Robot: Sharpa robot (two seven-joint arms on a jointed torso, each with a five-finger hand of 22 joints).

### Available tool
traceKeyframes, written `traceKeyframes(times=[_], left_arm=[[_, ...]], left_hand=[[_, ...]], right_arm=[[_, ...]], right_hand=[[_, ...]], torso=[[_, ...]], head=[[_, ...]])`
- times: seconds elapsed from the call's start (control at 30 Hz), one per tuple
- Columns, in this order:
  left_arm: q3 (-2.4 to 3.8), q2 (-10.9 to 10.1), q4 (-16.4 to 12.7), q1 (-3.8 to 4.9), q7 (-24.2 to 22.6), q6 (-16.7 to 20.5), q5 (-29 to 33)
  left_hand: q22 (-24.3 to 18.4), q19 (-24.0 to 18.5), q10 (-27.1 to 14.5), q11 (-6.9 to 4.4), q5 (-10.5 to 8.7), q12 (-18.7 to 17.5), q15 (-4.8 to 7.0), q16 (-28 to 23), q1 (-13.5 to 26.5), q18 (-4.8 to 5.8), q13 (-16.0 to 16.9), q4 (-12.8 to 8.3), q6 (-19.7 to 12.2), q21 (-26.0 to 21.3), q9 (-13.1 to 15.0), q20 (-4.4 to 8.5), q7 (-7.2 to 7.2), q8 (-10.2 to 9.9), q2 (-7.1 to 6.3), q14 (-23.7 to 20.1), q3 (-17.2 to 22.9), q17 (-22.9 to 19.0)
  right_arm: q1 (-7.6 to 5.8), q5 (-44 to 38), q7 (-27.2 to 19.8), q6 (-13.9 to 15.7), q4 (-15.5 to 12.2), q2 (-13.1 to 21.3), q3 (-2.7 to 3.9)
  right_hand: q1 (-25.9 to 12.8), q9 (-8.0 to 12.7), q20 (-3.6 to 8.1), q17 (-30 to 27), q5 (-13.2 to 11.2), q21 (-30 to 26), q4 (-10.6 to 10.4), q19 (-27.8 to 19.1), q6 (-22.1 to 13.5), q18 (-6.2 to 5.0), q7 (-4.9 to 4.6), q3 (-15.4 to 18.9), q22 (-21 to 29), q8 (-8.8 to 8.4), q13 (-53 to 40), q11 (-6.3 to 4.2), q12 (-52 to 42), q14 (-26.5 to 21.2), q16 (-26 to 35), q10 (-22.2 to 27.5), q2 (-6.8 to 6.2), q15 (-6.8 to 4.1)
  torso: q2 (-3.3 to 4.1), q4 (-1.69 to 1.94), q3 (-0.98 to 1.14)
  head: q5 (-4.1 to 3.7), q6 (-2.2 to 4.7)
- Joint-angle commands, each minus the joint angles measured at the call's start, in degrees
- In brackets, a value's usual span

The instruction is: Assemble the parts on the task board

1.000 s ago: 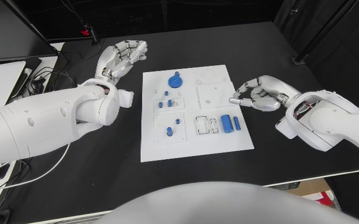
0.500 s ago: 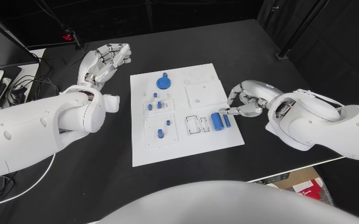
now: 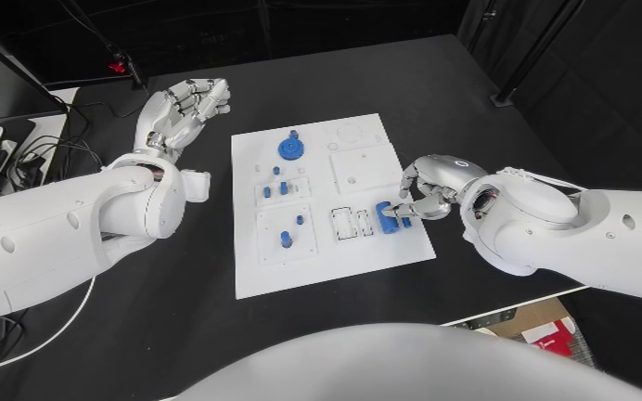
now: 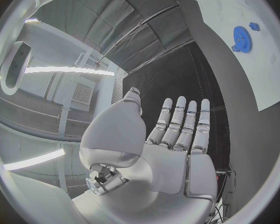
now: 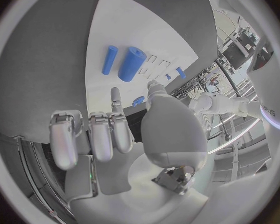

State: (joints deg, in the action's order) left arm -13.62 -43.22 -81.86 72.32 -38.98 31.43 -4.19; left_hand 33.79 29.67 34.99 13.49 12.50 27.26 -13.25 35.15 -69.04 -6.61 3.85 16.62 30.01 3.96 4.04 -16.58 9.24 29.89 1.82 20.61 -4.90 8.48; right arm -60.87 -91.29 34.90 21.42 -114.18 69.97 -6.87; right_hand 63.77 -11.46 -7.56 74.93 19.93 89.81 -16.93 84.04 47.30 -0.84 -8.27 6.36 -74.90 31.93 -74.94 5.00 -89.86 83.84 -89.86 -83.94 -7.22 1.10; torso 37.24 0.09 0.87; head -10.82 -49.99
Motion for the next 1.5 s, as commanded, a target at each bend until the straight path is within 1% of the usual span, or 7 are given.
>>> traceKeyframes(times=[0.03,0.2,0.27,0.43,0.67,1.13,1.5], left_arm=[[0.06,-0.1,-0.1,0.09,-7.2,-0.2,0.1],[0.06,-0.2,-0.1,0.08,-7.2,-0.2,0.1],[0.06,-0.2,-0.1,0.08,-7.2,-0.1,0.1],[0.06,-0.3,-0.1,0.08,-7.2,-0.1,0.1],[0.06,-0.4,-0.1,0.08,-7.2,-0.1,0.1],[0.06,-0.5,-0.1,0.08,-7.2,-0.2,0.1],[0.06,-0.5,-0.2,0.08,-7.2,-0.2,0.1]], left_hand=[[-0.1,0.4,-0.3,-0.22,0.23,0.5,-0.02,0.4,-0.1,-0.12,0.0,0.1,-0.4,0.3,-0.1,-0.04,6.28,0.5,0.61,-0.6,-0.4,-0.2],[-0.2,0.4,-0.2,-0.23,0.23,0.6,-0.02,0.5,-0.1,-0.12,0.0,0.1,-0.3,0.3,-0.1,-0.04,6.27,0.5,0.65,-0.6,-0.5,-0.2],[-0.2,0.4,-0.2,-0.23,0.23,0.6,-0.02,0.5,-0.1,-0.12,0.0,0.1,-0.3,0.3,-0.1,-0.04,6.27,0.5,0.65,-0.6,-0.5,-0.2],[-0.2,0.4,-0.2,-0.23,0.23,0.6,-0.02,0.5,-0.1,-0.12,0.0,0.1,-0.3,0.3,-0.1,-0.04,6.27,0.5,0.65,-0.6,-0.5,-0.2],[-0.2,0.4,-0.2,-0.23,0.23,0.6,-0.02,0.5,-0.1,-0.12,0.0,0.1,-0.3,0.3,-0.1,-0.04,6.27,0.5,0.65,-0.6,-0.5,-0.2],[-0.2,0.4,-0.2,-0.23,0.23,0.6,-0.02,0.5,-0.1,-0.12,0.0,0.1,-0.3,0.3,-0.1,-0.04,6.27,0.5,0.65,-0.6,-0.5,-0.2],[-0.2,0.4,-0.2,-0.25,0.27,0.7,-0.01,0.6,-0.2,-0.11,0.0,0.1,-0.2,0.3,-0.1,-0.04,6.25,0.6,0.76,-0.7,-0.6,-0.4]], right_arm=[[0.11,-2.4,3.2,-3.7,0.1,-0.8,0.01],[0.25,-2.5,4.1,-5.5,0.8,-1.9,0.02],[0.30,-2.5,4.3,-6.3,1.1,-2.3,0.02],[0.60,-2.5,4.5,-7.1,1.5,-3.1,0.02],[0.90,-2.6,4.7,-7.9,2.5,-4.6,0.02],[1.35,-2.8,4.9,-8.9,3.8,-6.5,0.03],[1.72,-1.9,5.1,-10.0,5.2,-8.3,0.03]], right_hand=[[-0.7,0.0,0.57,15.1,0.1,0.2,-0.1,6.0,0.3,0.84,0.02,0.3,-15.1,0.00,-15.1,-0.35,-0.1,6.2,-0.1,-6.1,0.07,-0.42],[-0.9,0.1,0.63,15.1,-0.1,0.2,-0.1,6.0,0.2,0.84,0.08,0.2,-15.1,-0.10,-15.1,-0.41,-0.1,6.2,-0.1,-6.1,0.45,-0.48],[-1.0,0.0,0.65,15.1,-0.3,0.2,-0.1,5.9,0.2,0.83,0.08,0.2,-15.1,-0.12,-15.1,-0.42,-0.1,6.2,-0.1,-6.1,0.60,-0.49],[-1.0,0.0,0.69,15.1,-0.6,0.2,0.0,5.9,0.3,0.83,0.13,0.1,-15.1,-0.13,-15.1,-0.46,-0.1,6.2,-0.1,-6.1,0.88,-0.52],[-1.1,0.0,0.76,15.1,-1.2,0.2,0.0,6.0,0.4,0.83,0.22,-0.2,-15.1,-0.10,-15.1,-0.55,-0.1,6.2,-0.1,-6.1,1.71,-0.59],[-0.7,-0.1,0.87,15.1,-1.9,0.2,0.1,6.0,0.7,0.84,0.35,-0.7,-15.1,-0.10,-15.1,-0.68,-0.1,6.2,-0.1,-6.1,3.04,-0.69],[2.2,0.1,0.96,15.1,-1.7,0.2,0.4,6.0,0.3,0.84,0.32,-1.7,-15.1,-0.74,-15.1,-0.69,-0.1,6.2,-0.1,-6.1,5.66,-0.75]], torso=[[-0.04,0.01,0.04],[0.02,0.22,0.11],[-0.01,0.08,0.00],[0.02,0.02,0.05],[0.03,0.11,0.06],[0.01,0.04,-0.02],[0.01,0.05,-0.07]], head=[[0.60,-0.01],[0.69,-0.01],[0.99,-0.01],[1.60,-0.01],[1.56,-0.01],[2.29,-0.01],[2.33,-0.01]])
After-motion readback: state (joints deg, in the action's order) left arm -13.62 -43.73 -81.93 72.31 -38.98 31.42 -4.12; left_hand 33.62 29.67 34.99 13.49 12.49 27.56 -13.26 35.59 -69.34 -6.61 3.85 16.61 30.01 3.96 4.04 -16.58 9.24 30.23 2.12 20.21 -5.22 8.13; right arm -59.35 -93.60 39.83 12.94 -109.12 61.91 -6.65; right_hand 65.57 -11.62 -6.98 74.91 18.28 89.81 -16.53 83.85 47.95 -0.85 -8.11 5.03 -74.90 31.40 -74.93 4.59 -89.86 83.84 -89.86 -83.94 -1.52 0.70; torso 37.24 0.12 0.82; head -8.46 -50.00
